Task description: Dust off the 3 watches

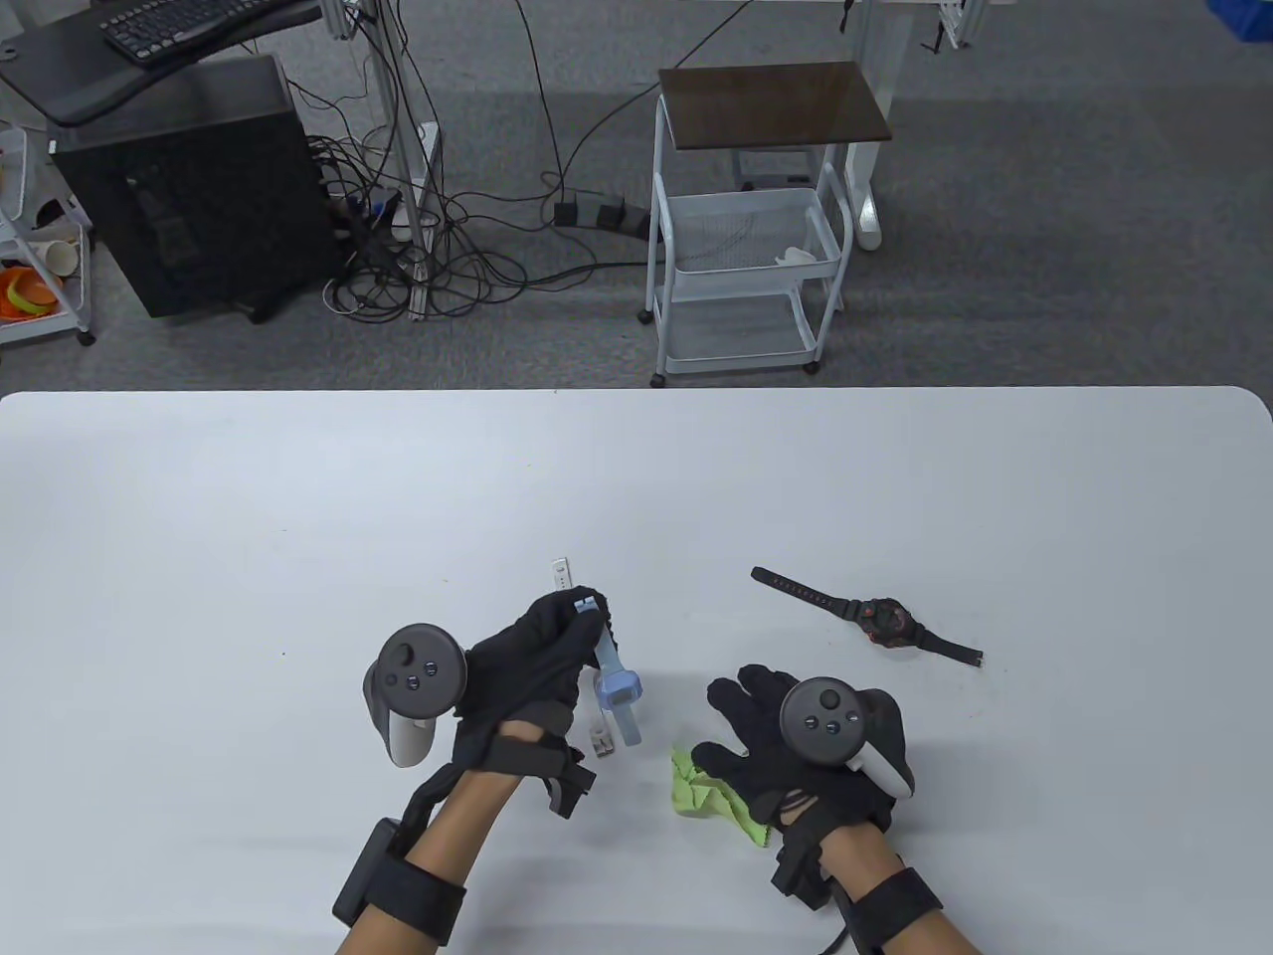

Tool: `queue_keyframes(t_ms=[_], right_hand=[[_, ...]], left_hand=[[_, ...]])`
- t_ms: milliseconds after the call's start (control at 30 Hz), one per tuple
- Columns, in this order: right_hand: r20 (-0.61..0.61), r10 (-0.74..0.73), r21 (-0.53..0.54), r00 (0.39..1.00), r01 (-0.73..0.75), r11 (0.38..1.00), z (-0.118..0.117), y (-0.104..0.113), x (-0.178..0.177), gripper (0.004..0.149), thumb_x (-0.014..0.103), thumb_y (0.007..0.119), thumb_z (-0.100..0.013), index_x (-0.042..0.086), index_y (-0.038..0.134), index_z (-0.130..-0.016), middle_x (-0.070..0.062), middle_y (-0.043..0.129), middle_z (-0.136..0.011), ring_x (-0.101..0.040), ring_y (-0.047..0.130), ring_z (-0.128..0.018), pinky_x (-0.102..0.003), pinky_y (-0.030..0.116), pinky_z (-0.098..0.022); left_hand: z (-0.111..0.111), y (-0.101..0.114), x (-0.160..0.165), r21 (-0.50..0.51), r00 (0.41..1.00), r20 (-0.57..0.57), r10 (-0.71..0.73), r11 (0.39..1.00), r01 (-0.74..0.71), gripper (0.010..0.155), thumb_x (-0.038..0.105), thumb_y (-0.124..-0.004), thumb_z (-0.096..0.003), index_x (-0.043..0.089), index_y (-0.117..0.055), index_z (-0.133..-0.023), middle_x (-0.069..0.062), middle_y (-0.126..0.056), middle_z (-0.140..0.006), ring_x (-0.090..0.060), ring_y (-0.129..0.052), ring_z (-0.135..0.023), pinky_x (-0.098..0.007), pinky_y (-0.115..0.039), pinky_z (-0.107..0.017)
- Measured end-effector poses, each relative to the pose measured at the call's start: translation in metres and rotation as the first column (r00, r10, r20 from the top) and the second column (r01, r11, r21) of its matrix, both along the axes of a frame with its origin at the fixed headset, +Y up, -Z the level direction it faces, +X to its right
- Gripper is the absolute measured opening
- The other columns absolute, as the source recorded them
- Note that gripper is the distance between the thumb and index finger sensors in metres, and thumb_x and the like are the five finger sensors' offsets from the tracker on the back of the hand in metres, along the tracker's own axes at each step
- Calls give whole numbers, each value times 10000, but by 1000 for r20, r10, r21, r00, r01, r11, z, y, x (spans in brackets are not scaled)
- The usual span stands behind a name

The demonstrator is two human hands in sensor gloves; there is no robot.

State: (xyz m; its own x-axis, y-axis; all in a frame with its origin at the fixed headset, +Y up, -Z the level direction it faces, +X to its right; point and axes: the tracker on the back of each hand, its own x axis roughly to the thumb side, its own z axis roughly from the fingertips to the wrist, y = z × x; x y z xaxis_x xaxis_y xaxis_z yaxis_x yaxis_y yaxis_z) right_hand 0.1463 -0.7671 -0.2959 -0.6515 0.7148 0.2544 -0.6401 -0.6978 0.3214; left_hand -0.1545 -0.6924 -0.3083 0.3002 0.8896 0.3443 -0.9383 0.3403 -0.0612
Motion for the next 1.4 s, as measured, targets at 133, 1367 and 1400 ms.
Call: queue_keyframes(t_ms=[133, 1367, 1400], right_hand=[[54, -101, 0, 993, 101, 995, -2, 5, 16, 825, 615, 731, -397, 90, 555, -1007, -329, 377, -1055, -631, 353, -902, -807, 149, -522], [118, -247, 40, 962, 244, 969, -7, 16, 39, 777, 587, 695, -424, 44, 622, -976, -354, 414, -1036, -652, 372, -880, -815, 159, -498], [118, -248, 39, 962, 245, 969, -7, 16, 39, 776, 586, 694, -425, 43, 624, -975, -356, 416, -1036, -652, 371, -881, -816, 158, -497]], left_hand=[[-11, -7, 16, -75, 999, 35, -13, 997, 16, 439, 506, -710, -564, 215, -753, -891, 139, -983, -637, -141, -1013, -745, -495, -730, -663], [-161, -80, 65, -573, 839, 132, -528, 650, 500, 422, 484, -739, -537, 359, -776, -938, -79, -528, -1154, -419, -317, -1112, -646, -337, -749], [-162, -81, 65, -575, 826, 137, -547, 635, 516, 422, 482, -740, -537, 355, -778, -937, -84, -503, -1162, -429, -288, -1111, -649, -321, -748]])
